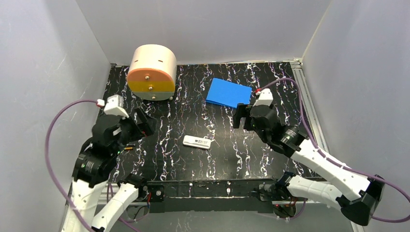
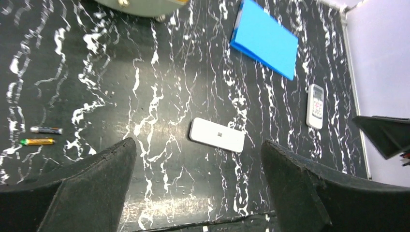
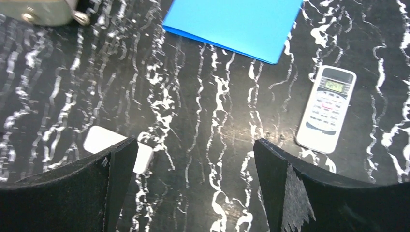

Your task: Load the batteries into the remote control

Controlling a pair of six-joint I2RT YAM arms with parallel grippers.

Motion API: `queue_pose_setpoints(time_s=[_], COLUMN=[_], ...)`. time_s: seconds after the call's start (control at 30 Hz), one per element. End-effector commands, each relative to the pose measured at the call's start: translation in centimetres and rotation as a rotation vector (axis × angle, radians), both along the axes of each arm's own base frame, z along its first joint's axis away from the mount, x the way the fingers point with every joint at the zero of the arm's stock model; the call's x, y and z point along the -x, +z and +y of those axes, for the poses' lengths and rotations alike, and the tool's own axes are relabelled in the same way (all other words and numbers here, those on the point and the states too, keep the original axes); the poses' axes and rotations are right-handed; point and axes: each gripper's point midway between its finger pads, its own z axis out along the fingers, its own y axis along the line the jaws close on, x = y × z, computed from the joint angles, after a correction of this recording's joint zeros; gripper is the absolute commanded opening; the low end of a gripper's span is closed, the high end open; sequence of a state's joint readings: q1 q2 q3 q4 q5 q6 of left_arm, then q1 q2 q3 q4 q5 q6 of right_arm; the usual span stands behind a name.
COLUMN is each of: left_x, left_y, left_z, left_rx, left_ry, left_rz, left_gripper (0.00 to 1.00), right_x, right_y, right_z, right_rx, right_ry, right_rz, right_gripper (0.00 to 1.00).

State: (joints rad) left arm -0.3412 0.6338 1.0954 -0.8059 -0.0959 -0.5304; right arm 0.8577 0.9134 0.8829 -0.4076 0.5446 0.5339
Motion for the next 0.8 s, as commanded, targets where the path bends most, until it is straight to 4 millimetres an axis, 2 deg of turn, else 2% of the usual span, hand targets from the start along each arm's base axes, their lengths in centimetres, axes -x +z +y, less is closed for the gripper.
queue_pose_setpoints(time_s=[0.0,0.17,0.3,0.43,0.57,0.77], left_x=[2.2,4.8,6.2,6.9,7.1,7.1], left_y=[2.4,6.0,7.5,8.0,8.1,8.2], left_z=[3.3,5.9,6.5,6.8,7.6,8.7], left_rx=[-0.063,-0.072,-0.097,-0.108,-0.129,-0.172], left_ry=[0.101,0.177,0.161,0.158,0.184,0.231], left_rz=[-0.066,-0.196,-0.237,-0.247,-0.256,-0.265], left_gripper=[0.98,0.98,0.98,0.98,0.98,0.98], right_x=[-0.4,0.8,2.3,3.5,4.3,4.9], right_y=[2.6,8.9,12.3,15.1,16.9,17.5], right_z=[-2.7,-8.6,-12.0,-14.0,-15.6,-15.8], right_rx=[0.106,0.002,-0.007,0.015,-0.009,-0.05], right_ry=[-0.085,-0.281,-0.334,-0.352,-0.372,-0.35], right_rz=[-0.032,-0.213,-0.296,-0.331,-0.387,-0.413], right_gripper=[0.98,0.99,0.99,0.99,0.99,0.99])
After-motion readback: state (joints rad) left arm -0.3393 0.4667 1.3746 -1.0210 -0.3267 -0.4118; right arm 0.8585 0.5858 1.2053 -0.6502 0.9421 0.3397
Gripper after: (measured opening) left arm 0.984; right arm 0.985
